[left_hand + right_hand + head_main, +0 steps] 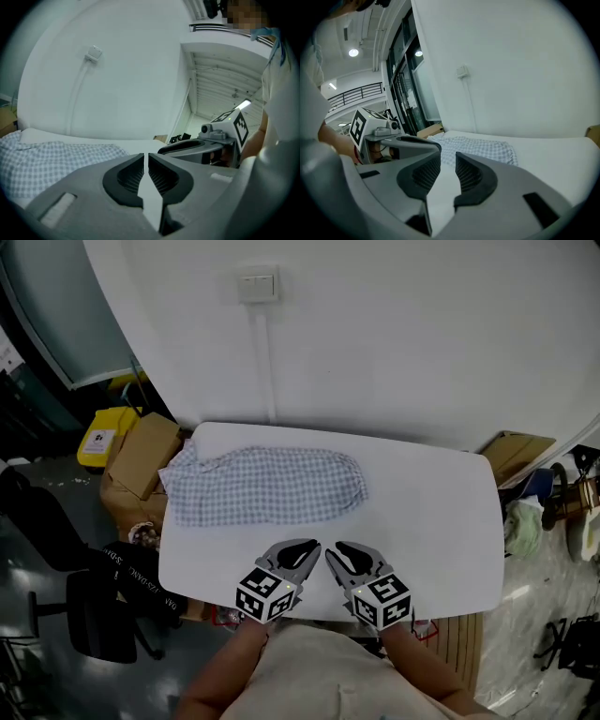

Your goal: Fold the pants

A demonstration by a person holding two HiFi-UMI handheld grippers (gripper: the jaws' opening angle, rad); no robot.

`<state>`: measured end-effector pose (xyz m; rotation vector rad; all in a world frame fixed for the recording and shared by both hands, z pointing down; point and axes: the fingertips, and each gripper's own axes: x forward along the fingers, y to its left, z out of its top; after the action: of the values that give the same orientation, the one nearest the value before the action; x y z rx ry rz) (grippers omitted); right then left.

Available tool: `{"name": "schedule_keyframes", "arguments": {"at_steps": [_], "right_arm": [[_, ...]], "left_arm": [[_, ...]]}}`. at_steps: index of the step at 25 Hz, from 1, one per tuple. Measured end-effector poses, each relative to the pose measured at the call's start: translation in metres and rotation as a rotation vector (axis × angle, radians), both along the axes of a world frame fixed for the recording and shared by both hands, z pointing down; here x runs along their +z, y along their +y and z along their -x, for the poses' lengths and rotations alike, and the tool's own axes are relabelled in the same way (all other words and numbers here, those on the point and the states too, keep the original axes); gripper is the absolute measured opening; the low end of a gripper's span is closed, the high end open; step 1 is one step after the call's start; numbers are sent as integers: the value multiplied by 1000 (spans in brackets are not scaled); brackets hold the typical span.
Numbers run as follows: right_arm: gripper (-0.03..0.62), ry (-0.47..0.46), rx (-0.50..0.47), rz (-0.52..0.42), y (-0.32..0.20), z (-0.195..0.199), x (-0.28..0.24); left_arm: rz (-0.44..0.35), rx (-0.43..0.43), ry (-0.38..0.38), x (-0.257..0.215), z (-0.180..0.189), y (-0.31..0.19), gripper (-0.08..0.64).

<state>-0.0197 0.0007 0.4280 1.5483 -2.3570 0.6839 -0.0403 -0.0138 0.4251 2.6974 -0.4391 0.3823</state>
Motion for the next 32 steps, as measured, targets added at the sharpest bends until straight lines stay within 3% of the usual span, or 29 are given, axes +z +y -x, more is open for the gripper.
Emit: {"name": "schedule_keyframes", "arguments": {"at_steps": [7, 10, 22, 32], "right_arm": [[124, 38, 38, 34, -28, -32, 14], [129, 34, 54, 53, -43, -48, 20], [181, 11, 82, 143, -83, -94, 55], [218, -5, 162, 230, -108, -139, 97]], "left_arm": [[-113, 146, -124, 8, -27, -34, 21], [-140, 210, -191, 12, -43, -52, 98], [-187, 381, -369, 47, -104, -103, 206], [-247, 523, -556, 88, -142, -152, 235]]}}
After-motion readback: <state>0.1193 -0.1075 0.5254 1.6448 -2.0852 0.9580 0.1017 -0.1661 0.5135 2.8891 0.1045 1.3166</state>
